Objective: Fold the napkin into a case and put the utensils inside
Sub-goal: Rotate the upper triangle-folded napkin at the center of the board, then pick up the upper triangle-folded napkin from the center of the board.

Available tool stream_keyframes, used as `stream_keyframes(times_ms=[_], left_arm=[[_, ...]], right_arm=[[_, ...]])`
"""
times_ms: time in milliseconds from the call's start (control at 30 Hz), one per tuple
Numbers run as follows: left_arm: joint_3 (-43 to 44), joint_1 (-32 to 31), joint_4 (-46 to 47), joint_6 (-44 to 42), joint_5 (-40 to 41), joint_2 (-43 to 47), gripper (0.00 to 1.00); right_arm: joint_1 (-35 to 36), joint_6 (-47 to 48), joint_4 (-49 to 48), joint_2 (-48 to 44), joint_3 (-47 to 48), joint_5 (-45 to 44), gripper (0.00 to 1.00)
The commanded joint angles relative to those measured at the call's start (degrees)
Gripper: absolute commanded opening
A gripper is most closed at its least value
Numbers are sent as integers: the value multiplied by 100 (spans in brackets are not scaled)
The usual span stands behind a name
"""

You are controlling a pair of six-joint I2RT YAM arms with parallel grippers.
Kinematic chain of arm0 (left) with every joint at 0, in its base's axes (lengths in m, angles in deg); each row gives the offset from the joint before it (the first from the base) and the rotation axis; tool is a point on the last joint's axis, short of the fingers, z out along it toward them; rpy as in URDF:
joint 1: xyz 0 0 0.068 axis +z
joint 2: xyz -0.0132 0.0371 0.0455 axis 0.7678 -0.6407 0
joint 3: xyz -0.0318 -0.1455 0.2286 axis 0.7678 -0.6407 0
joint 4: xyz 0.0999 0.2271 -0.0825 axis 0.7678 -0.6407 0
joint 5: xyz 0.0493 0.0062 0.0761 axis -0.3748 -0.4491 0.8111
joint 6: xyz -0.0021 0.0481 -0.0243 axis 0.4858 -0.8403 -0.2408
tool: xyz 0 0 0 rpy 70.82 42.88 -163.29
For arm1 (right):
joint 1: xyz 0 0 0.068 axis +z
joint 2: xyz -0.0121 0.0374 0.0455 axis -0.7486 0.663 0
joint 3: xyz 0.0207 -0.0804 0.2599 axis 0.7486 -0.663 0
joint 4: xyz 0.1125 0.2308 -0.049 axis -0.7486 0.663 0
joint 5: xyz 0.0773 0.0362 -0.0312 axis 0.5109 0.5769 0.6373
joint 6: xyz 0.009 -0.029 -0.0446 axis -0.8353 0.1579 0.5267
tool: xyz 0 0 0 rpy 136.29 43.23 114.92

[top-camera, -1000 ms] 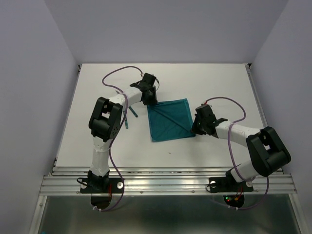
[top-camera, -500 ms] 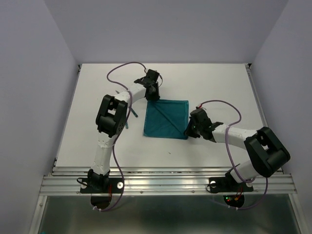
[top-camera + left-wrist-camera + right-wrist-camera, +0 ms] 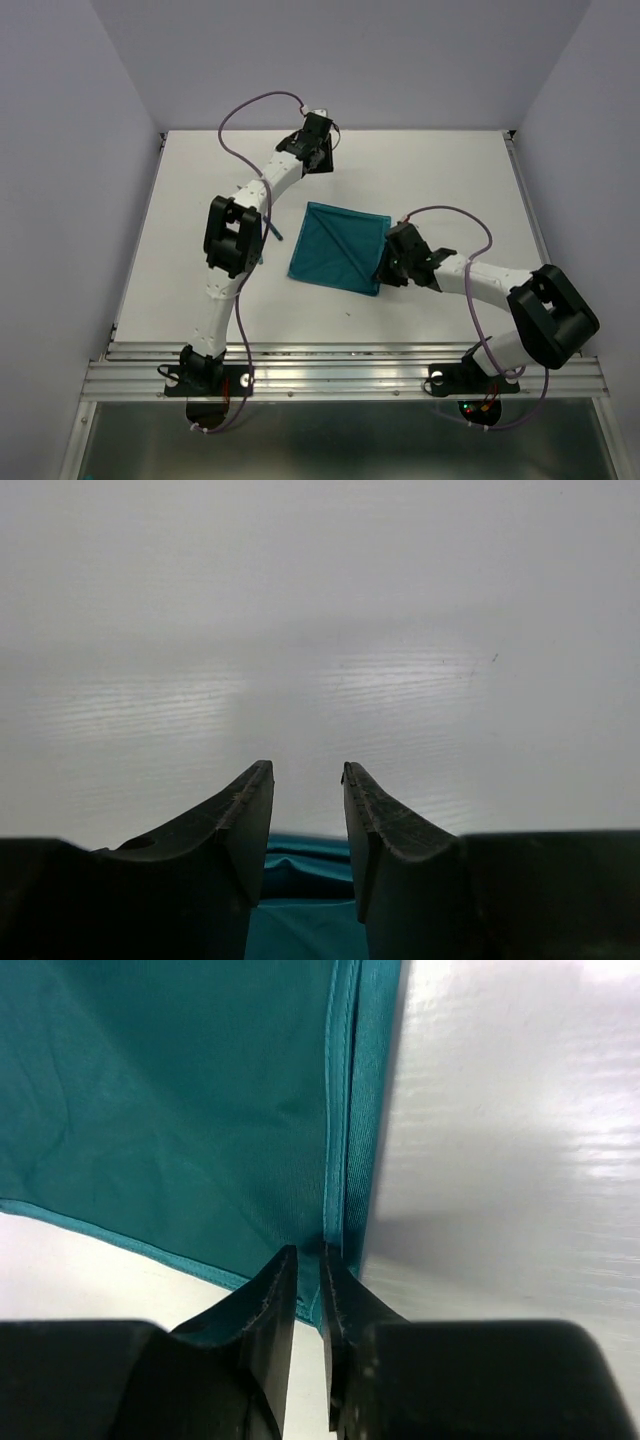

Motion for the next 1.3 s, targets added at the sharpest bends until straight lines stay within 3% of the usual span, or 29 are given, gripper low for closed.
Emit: stream_keyframes(times_ms=[0,267,533,633,867,1067,1267], left_arm=[[384,24,-177,-300,457,547,46],[-521,-143,-169,-239,676,1452,46],[-2146,-1100,-327,358,1169,2287,48],[-2637,-1714,-336,648,1178,2445,49],[-2683,-2700,-309,702,1020,2148,53],[-2472,-3386,-424,518,1055,1682,62],[-2454,-3703,-582,377,1187,1357,63]], right_arm=[[-230,357,448,-317,495,-583,24],[-1109,841,465,-195,733,-407,37],[-2251,1140,448,34,751,-65,45],[-2724,1271,439,-36,716,190,52],[-3359,1500,439,-98,619,604,57],[-3359,1553,430,-238,505,674,58],[-3359,1588,395,-247,435,736,59]])
